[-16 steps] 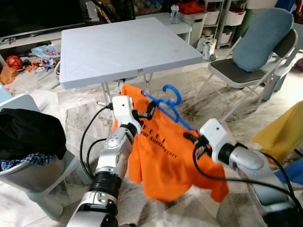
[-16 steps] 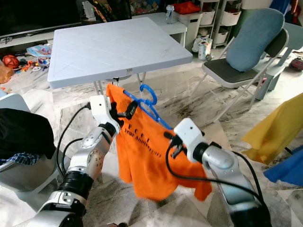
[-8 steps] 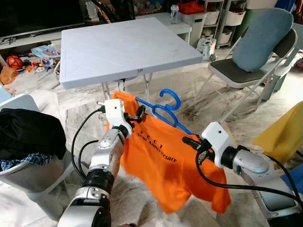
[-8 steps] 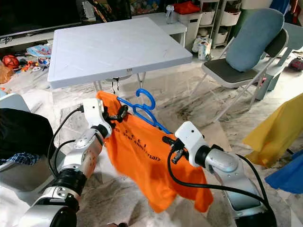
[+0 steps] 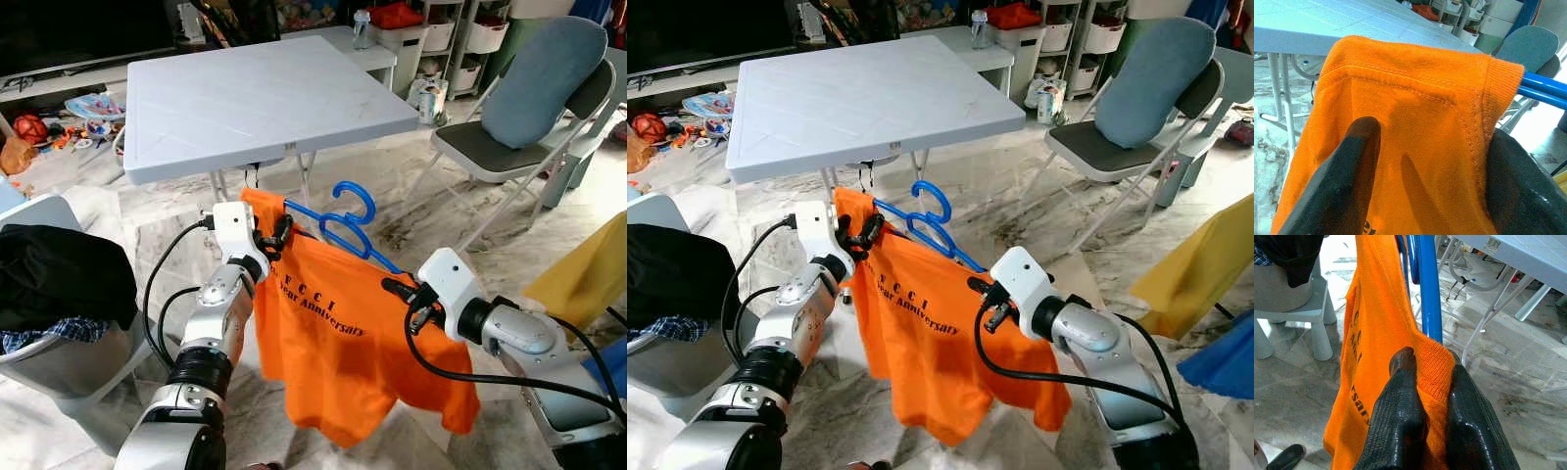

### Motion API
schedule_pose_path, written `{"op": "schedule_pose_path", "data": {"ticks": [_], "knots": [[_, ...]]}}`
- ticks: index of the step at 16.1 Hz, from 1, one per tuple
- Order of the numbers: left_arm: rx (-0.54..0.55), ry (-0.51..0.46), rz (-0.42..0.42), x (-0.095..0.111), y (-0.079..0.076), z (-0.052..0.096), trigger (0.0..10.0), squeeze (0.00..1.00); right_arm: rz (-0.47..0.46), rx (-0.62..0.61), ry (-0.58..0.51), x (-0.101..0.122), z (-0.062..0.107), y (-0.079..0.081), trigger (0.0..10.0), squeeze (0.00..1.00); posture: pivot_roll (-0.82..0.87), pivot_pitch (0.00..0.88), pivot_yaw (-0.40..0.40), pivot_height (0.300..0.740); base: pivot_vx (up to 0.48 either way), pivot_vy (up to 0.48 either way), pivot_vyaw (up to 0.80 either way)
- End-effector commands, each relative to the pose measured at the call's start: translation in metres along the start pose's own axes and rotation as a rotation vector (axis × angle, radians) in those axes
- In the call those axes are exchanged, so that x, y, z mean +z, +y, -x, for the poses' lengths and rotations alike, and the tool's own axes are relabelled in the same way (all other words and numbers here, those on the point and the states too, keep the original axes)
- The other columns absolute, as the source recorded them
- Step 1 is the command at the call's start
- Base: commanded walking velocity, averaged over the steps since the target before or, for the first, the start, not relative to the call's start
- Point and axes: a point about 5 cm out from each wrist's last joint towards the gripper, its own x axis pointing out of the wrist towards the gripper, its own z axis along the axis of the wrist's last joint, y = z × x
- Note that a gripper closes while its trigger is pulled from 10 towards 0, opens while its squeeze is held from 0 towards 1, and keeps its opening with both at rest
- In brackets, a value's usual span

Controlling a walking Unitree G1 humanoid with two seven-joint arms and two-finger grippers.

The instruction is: Hang hanger

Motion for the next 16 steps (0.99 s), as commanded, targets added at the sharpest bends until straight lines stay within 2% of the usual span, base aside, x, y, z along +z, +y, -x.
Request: {"op": "schedule_pose_path", "data": {"ticks": [1,3,9,12,16], "knots": [[0.011,-0.007,-0.018,0.005,0.006,-0.002,0.0,0.0,0.018,-0.057,-0.024,0.007,0.003,-0.012,10.0,0.0,-0.14,0.0,0.062,0.74,0.0,0.0,0.0],[-0.008,-0.004,-0.016,0.006,0.002,-0.003,0.0,0.0,0.021,-0.072,-0.028,0.008,0.001,-0.013,10.0,0.0,-0.14,0.0,0.06,0.74,0.0,0.0,0.0],[-0.005,-0.011,-0.013,0.008,0.004,-0.003,0.0,0.0,0.065,-0.142,-0.001,0.005,0.001,-0.025,10.0,0.0,-0.13,0.0,0.059,0.74,0.0,0.0,0.0],[-0.005,-0.011,-0.01,0.008,0.004,-0.003,0.0,0.0,0.092,-0.141,0.007,0.004,0.001,-0.026,10.0,0.0,-0.13,0.0,0.059,0.74,0.0,0.0,0.0],[0.046,-0.012,-0.025,0.011,0.017,-0.003,0.0,0.0,0.137,-0.087,0.032,0.0,0.013,-0.031,10.0,0.0,-0.13,0.0,0.059,0.74,0.0,0.0,0.0]]}}
